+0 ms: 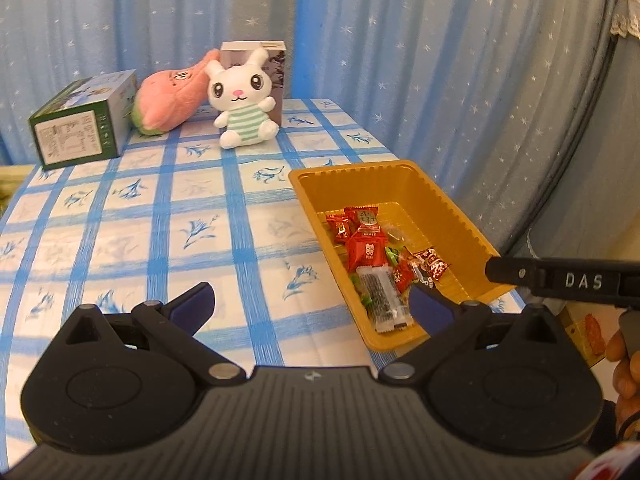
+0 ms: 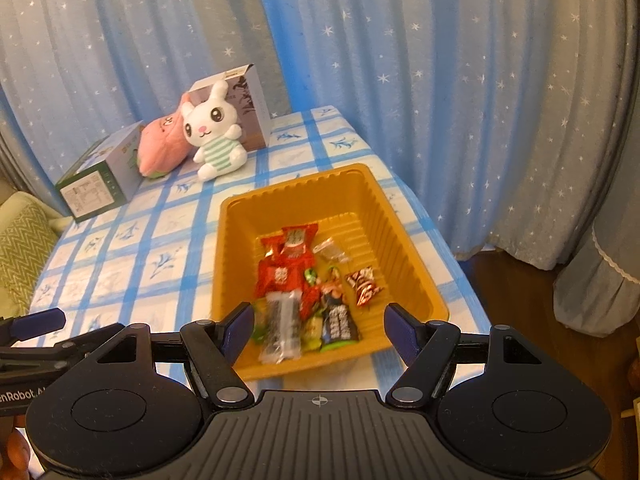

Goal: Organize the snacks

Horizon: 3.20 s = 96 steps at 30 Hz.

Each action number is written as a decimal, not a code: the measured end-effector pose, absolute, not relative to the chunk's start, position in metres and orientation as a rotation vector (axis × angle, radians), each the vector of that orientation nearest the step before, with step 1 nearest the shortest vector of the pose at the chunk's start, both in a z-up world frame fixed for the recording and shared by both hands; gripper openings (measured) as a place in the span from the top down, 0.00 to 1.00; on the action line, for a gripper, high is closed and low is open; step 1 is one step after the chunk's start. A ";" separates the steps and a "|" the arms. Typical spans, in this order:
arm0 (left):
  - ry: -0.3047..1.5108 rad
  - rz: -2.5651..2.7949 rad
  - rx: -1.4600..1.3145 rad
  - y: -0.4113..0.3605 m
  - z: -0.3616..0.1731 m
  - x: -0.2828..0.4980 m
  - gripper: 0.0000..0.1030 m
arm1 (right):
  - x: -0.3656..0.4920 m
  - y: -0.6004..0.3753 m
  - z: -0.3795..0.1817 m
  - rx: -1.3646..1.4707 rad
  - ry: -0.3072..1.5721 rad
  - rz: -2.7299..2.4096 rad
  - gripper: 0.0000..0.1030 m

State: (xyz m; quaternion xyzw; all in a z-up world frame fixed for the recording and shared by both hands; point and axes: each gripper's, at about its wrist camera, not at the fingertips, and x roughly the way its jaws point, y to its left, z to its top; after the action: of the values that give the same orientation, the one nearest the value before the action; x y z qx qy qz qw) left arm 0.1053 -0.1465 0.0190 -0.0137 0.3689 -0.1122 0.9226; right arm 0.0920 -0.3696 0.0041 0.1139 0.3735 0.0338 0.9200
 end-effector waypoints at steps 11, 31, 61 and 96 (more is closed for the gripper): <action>0.762 -0.181 -0.040 -0.124 0.030 0.058 0.00 | 0.041 -0.343 0.008 0.237 0.784 0.087 0.30; 0.780 -0.175 -0.044 -0.108 0.037 0.004 0.00 | -0.011 -0.318 0.021 0.206 0.794 0.113 0.30; 0.783 -0.162 -0.040 -0.105 0.037 -0.003 0.00 | -0.018 -0.310 0.024 0.196 0.806 0.138 0.30; 0.785 -0.164 -0.042 -0.108 0.036 -0.002 0.00 | -0.017 -0.310 0.026 0.202 0.805 0.137 0.30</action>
State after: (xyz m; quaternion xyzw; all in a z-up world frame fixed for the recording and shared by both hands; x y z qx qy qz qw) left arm -0.0021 -0.1075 0.0362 -0.0204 0.3820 -0.0800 0.9204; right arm -0.0174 -0.3096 0.0255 0.0982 0.3909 0.0664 0.9128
